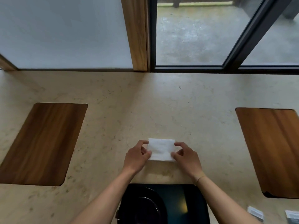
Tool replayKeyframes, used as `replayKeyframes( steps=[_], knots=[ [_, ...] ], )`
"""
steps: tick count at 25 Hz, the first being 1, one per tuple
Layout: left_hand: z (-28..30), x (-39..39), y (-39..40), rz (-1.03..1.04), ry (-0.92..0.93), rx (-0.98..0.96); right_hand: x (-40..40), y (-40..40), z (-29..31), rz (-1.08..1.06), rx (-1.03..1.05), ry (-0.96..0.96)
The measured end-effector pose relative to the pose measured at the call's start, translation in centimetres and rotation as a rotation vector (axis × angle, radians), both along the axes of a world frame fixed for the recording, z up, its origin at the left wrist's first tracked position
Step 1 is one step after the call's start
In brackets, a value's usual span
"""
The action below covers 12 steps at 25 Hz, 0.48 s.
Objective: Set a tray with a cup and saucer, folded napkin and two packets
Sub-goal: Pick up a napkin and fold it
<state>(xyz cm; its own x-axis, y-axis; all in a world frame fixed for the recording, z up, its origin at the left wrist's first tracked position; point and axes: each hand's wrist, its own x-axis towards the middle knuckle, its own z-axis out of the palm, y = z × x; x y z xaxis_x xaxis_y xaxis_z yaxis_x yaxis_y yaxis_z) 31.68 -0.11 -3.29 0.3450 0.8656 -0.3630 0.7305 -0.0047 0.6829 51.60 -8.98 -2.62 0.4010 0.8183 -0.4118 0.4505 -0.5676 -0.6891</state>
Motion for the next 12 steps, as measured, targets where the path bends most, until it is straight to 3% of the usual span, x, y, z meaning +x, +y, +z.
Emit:
replayKeyframes(
  steps=[12],
  knots=[
    [-1.6,0.2,-0.2,-0.009,0.063,0.101,-0.6,0.3,-0.9,0.030,-0.006,-0.131]
  ],
)
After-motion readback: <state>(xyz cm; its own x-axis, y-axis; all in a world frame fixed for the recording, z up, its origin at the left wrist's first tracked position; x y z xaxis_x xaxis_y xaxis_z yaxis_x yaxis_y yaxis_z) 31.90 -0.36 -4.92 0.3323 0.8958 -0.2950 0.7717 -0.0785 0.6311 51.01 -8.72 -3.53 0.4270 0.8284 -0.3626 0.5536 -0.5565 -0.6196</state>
